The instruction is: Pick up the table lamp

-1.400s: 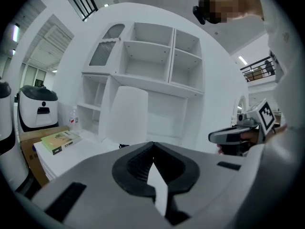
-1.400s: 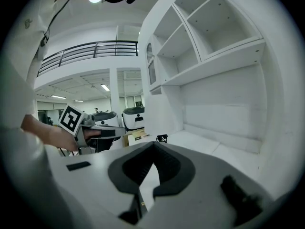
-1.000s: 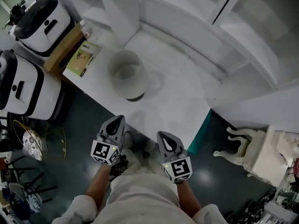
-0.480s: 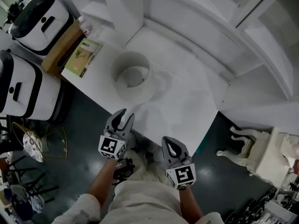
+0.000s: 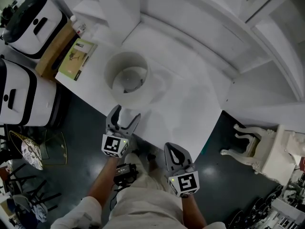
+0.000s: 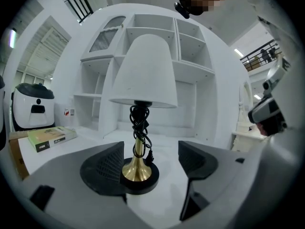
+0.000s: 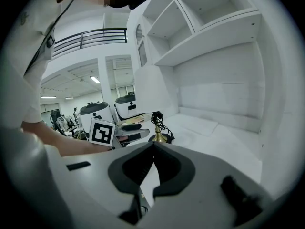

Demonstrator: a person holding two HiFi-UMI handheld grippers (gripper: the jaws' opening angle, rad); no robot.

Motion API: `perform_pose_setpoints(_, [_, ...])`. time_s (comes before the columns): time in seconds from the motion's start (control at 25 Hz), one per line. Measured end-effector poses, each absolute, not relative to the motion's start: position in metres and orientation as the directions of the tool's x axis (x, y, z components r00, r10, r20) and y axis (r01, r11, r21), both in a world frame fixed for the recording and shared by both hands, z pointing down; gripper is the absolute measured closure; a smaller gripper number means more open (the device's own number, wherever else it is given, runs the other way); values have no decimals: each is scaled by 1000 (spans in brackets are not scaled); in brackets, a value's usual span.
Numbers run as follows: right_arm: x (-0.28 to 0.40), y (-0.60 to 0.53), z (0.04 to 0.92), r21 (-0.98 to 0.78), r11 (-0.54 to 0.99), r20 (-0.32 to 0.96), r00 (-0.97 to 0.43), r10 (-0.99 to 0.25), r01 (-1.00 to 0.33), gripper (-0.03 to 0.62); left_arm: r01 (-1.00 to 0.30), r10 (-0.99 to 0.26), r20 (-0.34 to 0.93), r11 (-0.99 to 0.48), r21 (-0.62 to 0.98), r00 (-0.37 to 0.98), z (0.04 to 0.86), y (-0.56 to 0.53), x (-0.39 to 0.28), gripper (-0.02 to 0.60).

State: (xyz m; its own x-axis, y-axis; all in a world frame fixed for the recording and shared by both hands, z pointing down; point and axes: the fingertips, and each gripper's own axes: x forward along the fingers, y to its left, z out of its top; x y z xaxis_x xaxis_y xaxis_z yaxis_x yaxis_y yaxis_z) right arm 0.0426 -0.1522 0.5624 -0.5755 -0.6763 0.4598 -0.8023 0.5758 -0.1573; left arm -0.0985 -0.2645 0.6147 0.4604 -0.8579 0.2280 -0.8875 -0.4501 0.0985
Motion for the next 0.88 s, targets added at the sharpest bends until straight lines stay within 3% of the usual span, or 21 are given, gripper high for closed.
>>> perform_pose_setpoints(0.36, [49, -159, 565, -151, 544, 469, -545, -696, -825, 582, -885, -865, 204, -464, 25, 459, 630, -293, -96, 103])
perform_pose_setpoints(0.88, [59, -160, 577, -156, 500, 497, -505, -705, -852, 582, -873, -859, 188, -487, -14, 476, 642, -344, -83, 100])
